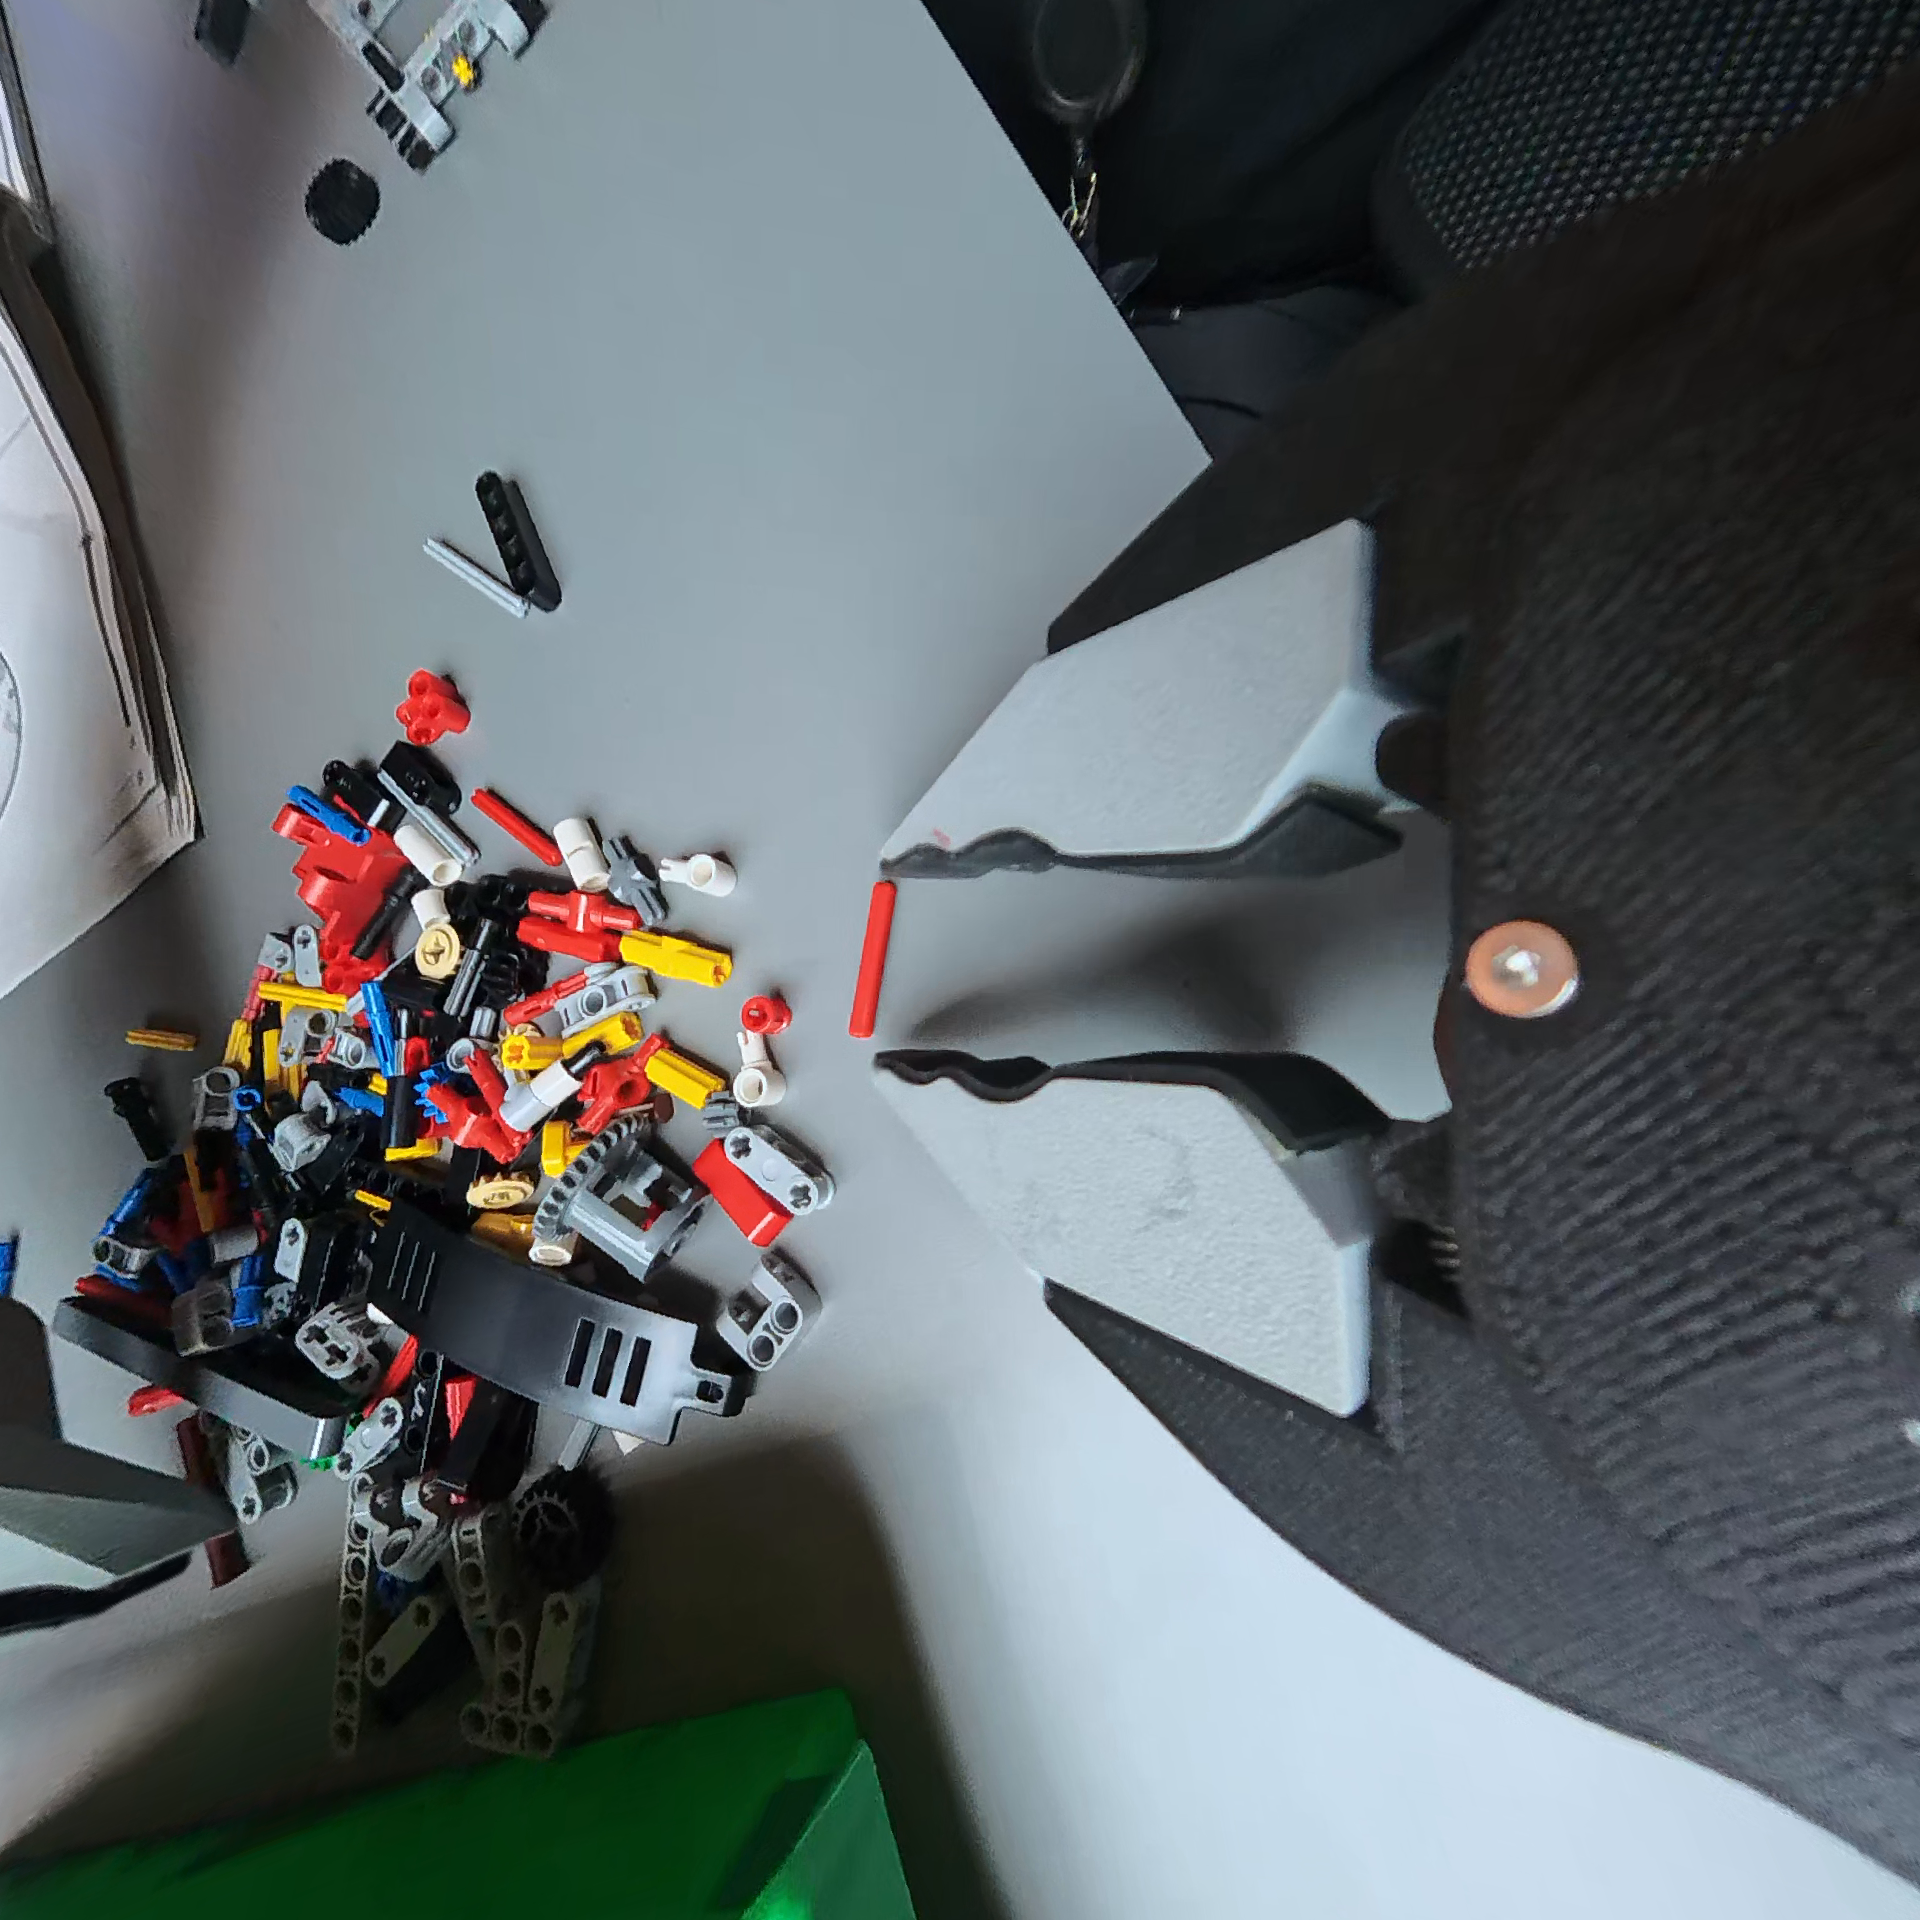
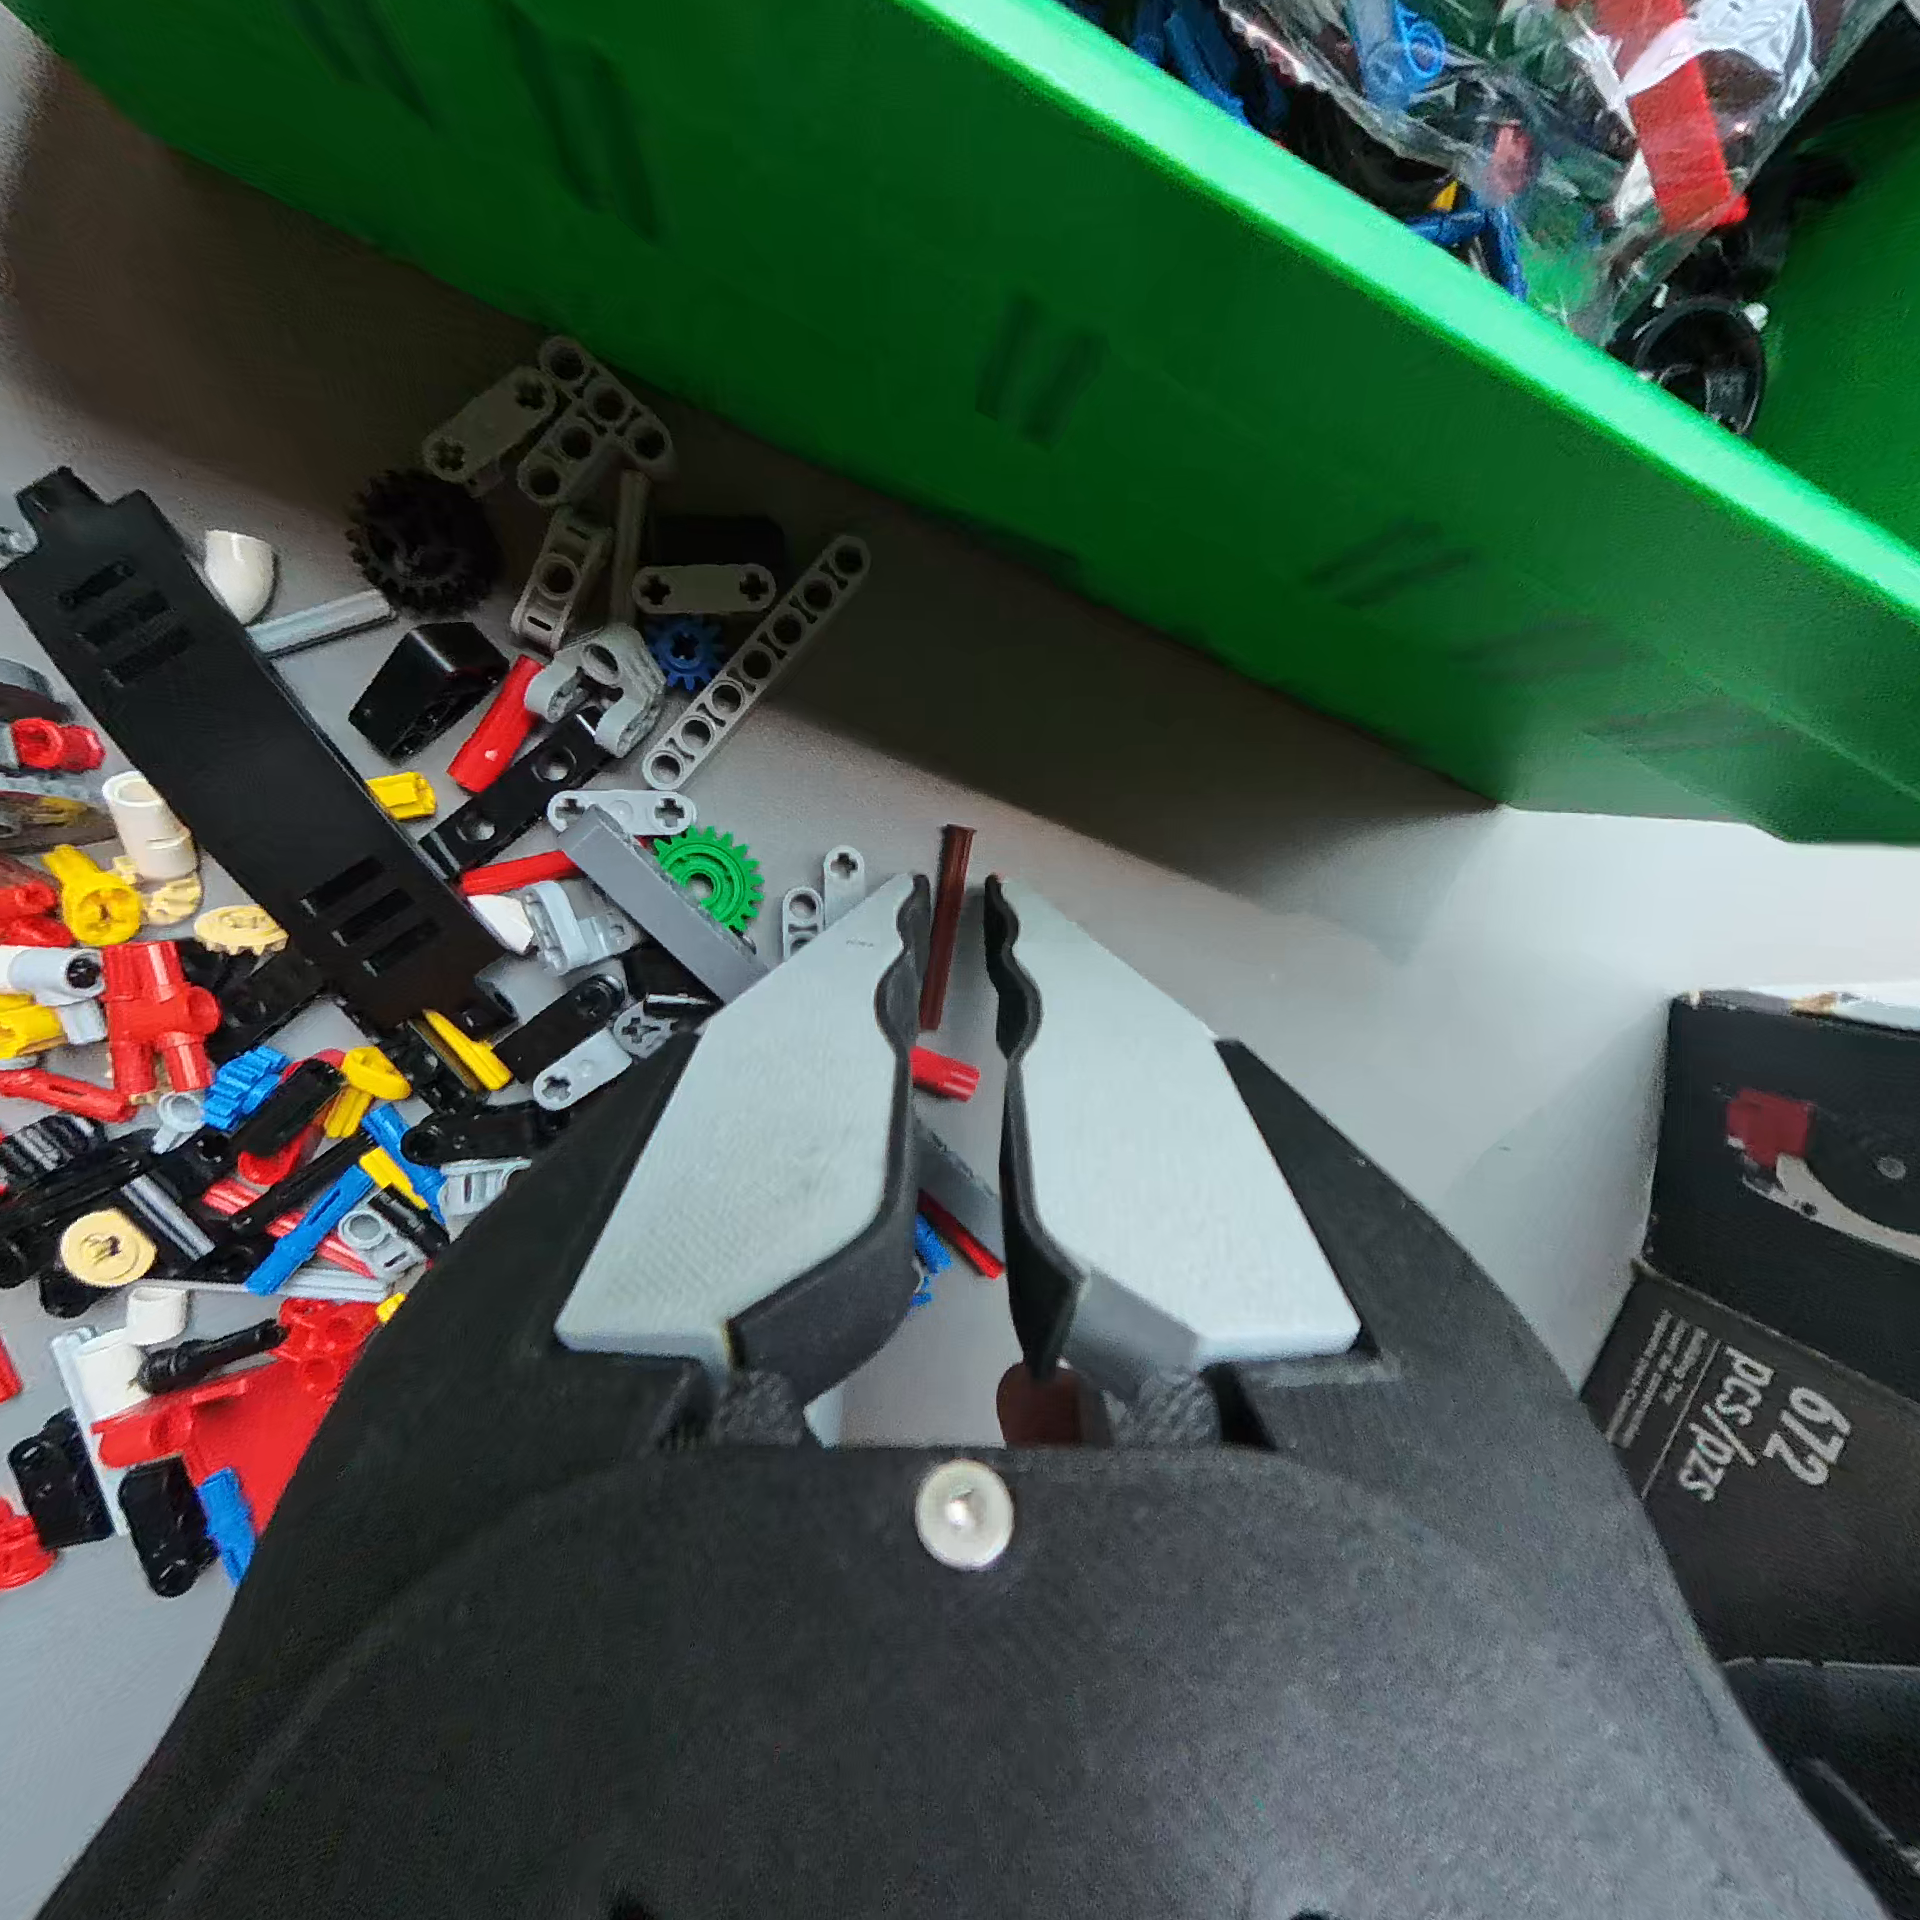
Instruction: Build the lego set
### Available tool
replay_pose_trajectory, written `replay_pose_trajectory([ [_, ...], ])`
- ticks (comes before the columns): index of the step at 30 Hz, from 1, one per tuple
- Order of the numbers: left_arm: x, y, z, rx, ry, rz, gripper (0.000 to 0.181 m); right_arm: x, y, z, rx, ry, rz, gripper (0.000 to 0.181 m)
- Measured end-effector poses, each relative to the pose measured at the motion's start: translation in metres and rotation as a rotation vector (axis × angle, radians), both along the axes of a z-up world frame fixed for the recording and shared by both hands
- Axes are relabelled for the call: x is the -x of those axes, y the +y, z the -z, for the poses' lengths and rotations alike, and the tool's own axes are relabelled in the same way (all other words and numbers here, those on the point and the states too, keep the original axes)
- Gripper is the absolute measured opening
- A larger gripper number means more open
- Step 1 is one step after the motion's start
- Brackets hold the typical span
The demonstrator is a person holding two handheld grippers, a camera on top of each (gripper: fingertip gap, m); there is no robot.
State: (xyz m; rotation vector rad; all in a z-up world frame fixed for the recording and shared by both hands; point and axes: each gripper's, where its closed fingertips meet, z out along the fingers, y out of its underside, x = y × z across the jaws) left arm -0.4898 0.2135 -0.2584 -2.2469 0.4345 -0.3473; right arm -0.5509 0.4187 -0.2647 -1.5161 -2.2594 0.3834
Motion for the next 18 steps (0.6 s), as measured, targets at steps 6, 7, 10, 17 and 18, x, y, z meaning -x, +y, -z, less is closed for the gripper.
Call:
replay_pose_trajectory([
  [6,0.0,-0.001,-0.001,-0.009,0.003,0.003,0.031,-0.024,0.001,-0.019,0.04,0.043,0.014,0.006],
  [7,0.0,-0.001,-0.001,-0.01,0.004,0.002,0.031,-0.03,0.002,-0.022,0.032,0.055,0.011,0.006],
  [10,-0.001,0.001,0.0,-0.015,0.009,0.001,0.03,-0.046,0.004,-0.025,0.042,0.065,0.014,0.004],
  [17,-0.007,0.001,0.006,0.0,0.033,0.019,0.029,-0.1,-0.044,-0.029,0.162,0.046,-0.095,0.006],
  [18,-0.008,0.001,0.006,0.0,0.029,0.021,0.029,-0.114,-0.06,-0.031,0.182,0.053,-0.143,0.006],
])
